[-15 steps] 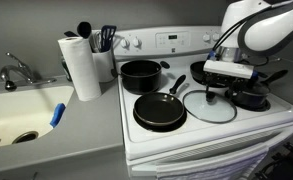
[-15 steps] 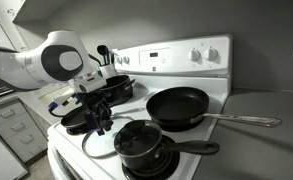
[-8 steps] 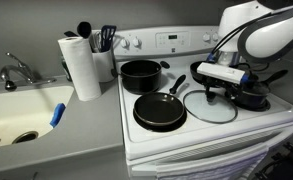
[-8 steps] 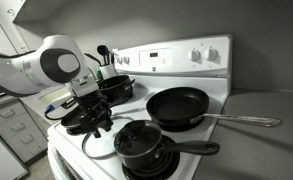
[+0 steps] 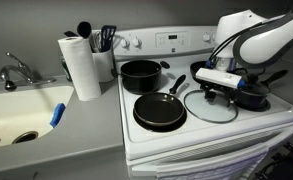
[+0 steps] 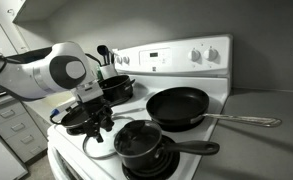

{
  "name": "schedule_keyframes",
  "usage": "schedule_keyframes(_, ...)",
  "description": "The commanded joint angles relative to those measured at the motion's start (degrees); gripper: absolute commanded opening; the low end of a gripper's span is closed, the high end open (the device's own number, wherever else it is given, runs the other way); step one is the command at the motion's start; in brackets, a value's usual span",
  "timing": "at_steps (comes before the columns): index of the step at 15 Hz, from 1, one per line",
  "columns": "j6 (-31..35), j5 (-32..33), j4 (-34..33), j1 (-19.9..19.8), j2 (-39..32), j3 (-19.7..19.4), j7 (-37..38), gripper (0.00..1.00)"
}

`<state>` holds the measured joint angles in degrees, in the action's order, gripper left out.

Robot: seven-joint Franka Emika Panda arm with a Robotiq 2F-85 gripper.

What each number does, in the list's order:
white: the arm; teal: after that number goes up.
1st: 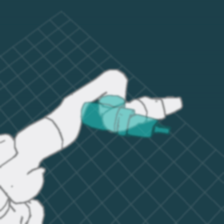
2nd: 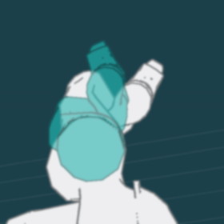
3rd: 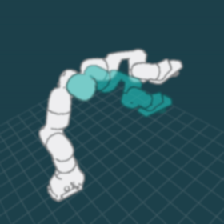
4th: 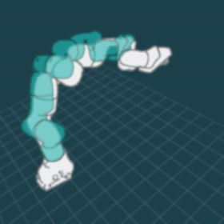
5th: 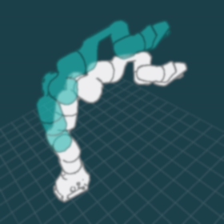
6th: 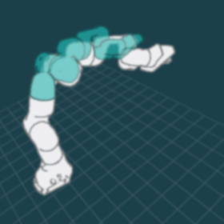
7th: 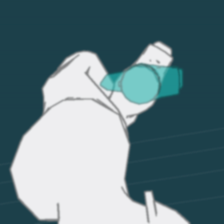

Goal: Cover the big pot with the lid on the stove

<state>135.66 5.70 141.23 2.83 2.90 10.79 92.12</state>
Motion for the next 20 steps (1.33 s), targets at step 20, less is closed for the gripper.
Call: schedule_keyframes(20, 10.9, 0.3, 3.8, 1.4, 2.1, -1.6, 2.4, 1.00)
